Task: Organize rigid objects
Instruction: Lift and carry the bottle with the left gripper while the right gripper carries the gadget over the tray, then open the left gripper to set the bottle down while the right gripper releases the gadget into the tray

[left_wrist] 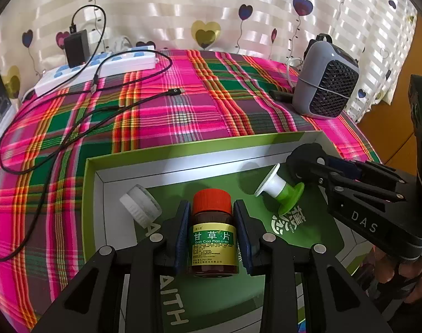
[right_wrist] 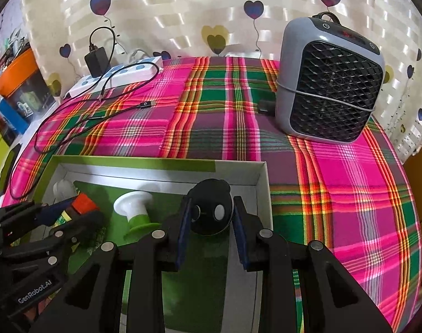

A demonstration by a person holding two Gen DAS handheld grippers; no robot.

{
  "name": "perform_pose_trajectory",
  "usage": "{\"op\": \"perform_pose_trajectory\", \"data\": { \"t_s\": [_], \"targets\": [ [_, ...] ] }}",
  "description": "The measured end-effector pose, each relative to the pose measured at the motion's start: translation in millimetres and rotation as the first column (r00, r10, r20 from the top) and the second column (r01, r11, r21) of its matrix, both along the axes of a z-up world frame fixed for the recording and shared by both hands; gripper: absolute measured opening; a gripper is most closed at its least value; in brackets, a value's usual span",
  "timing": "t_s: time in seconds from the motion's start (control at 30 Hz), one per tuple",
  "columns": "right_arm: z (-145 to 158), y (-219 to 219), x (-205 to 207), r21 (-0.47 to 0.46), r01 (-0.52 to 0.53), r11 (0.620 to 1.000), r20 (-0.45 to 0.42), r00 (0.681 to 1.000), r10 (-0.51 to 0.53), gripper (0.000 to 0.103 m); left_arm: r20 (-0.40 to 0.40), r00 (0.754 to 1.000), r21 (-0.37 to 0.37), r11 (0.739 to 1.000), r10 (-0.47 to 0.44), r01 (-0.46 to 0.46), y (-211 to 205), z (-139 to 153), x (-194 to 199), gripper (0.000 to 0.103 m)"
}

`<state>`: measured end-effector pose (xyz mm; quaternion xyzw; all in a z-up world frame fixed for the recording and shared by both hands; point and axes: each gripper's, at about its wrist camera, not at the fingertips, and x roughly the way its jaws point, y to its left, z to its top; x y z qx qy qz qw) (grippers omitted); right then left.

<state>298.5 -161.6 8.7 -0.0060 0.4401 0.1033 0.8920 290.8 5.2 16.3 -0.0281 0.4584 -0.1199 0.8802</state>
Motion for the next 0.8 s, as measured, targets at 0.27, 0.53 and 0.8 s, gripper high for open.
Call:
{"op": "perform_pose_trajectory", "data": {
  "t_s": [0.27, 0.53, 0.8],
  "targets": [
    [0, 0, 0, 0.01, 0.001, 1.0, 0.007, 1.0, -0.001, 0.037, 0.001, 1.0, 0.001, 1.0, 0.003, -0.003, -1, 0, 1, 0.031],
    [2, 1, -1, 0.013, 0.008, 1.0, 0.017, 1.0, -0.008, 0.046, -0.001, 1.0, -0.009, 1.0, 0.015, -0.015, 2, 1, 0, 0.032],
    [6, -1, -8, 0.024, 0.016, 1.0, 0.025, 1.0, -0.016, 0.046, 0.022, 1.0, 0.009, 1.0, 0.011, -0.011, 0, 7, -11, 0.032]
  ]
}}
